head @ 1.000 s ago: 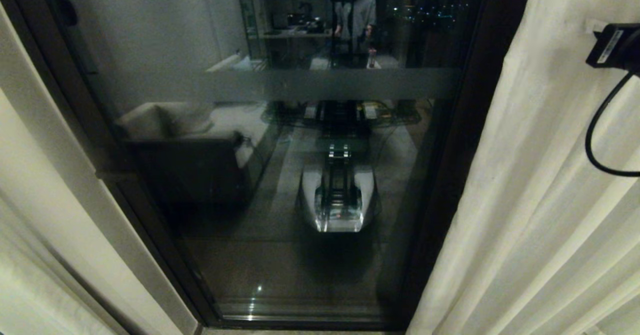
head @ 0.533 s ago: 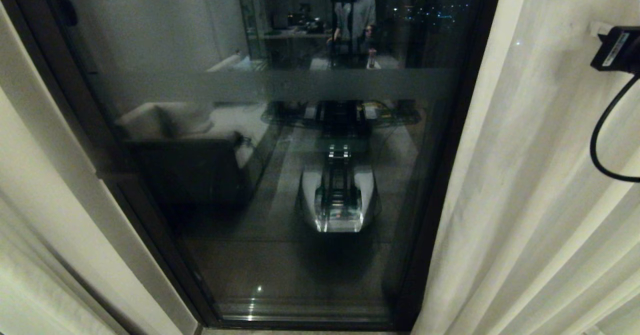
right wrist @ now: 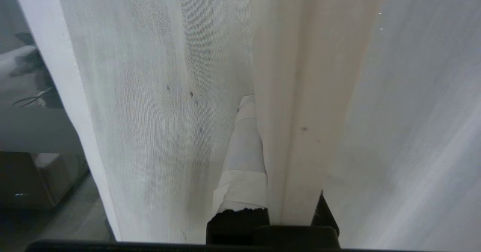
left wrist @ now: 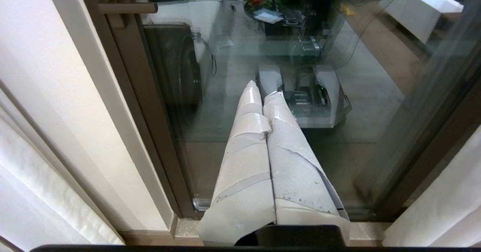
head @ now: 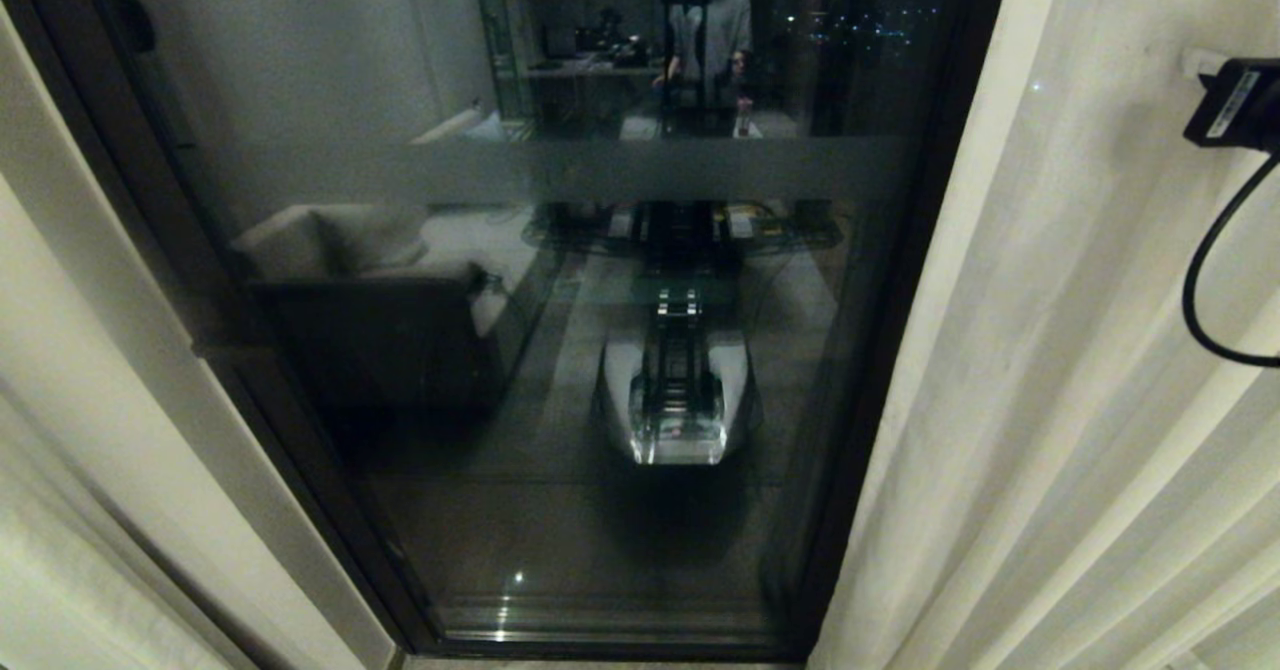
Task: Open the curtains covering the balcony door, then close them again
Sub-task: Pull the inner curtains open on both sides
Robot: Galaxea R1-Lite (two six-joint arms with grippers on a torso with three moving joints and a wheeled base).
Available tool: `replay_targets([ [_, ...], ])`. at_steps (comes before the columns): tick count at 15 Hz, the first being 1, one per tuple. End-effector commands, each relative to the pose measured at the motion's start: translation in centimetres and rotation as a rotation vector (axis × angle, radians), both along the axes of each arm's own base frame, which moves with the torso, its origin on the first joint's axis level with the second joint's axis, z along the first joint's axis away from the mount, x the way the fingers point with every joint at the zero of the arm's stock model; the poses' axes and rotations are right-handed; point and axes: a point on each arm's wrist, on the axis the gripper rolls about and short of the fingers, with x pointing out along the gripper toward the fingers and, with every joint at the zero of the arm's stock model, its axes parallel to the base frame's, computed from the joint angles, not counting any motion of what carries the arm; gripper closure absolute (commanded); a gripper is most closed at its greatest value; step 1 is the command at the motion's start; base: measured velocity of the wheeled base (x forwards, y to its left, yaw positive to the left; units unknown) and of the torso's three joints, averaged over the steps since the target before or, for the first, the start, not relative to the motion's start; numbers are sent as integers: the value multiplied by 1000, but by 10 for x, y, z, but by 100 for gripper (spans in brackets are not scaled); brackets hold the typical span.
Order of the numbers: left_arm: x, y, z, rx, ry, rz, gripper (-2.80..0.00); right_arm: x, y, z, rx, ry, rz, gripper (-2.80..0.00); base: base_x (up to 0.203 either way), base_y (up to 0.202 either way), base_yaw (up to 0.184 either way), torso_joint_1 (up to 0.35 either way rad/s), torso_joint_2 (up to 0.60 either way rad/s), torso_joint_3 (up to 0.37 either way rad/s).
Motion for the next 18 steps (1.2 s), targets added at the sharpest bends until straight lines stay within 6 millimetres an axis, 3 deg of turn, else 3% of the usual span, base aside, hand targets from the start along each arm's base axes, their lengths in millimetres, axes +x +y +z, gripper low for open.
replay_targets([
  [1, 0, 0, 0, 0, 0, 0, 0, 1, -5, -1, 0, 1, -16, 0, 0, 0, 0, 0, 0, 0],
  [6, 0, 0, 0, 0, 0, 0, 0, -1, -15, -4, 8, 11, -53, 0, -1, -45, 1, -1, 1, 2],
  [18, 0, 0, 0, 0, 0, 0, 0, -10, -52, -4, 29, 6, -180, 0, 0, -190, 3, 2, 1, 1],
])
